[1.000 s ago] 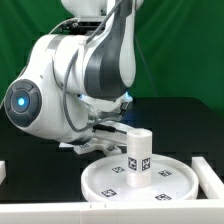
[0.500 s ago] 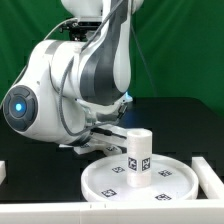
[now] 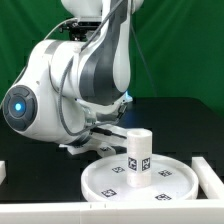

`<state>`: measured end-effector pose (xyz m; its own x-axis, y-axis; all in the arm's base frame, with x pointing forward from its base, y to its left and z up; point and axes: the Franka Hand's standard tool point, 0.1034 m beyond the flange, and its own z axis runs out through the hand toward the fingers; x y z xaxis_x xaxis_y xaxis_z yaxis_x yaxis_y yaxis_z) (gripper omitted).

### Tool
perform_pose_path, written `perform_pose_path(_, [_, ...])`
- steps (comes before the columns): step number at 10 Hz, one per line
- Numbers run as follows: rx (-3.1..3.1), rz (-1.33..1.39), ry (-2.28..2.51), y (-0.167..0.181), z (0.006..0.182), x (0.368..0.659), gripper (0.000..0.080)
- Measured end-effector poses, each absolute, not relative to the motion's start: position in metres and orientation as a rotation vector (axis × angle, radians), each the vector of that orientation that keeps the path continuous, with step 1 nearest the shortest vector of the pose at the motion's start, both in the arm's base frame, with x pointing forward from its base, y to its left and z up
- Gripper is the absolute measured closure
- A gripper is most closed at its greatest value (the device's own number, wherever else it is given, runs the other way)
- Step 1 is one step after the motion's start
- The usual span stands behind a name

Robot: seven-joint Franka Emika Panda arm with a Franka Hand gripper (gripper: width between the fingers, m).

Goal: Assemble round table

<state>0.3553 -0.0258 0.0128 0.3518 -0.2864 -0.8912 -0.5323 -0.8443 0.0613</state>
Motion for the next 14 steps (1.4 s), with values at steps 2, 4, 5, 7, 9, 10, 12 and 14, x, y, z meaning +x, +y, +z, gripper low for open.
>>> perform_pose_path(2, [-2.401,1.438,0.679,-0.035,0.037,0.368,0.0794])
perform_pose_path(4, [-2.456,1.341,0.631,-0.042,0.062,0.382,0.0798])
perform_pose_path(5, [-2.466,1.316,0.632,-0.043,0.071,0.383,0.0798])
perform_pose_path(7, [-2.491,1.272,0.641,-0.044,0.071,0.386,0.0798])
perform_pose_path(9, [-2.487,1.275,0.646,-0.045,0.07,0.386,0.0554])
perform_pose_path(10, [-2.432,1.315,0.671,-0.05,0.066,0.388,0.0554])
perform_pose_path(12, [-2.323,1.403,0.724,-0.062,0.056,0.399,0.0241])
perform_pose_path(14, [-2.266,1.469,0.746,-0.063,0.041,0.389,0.0166])
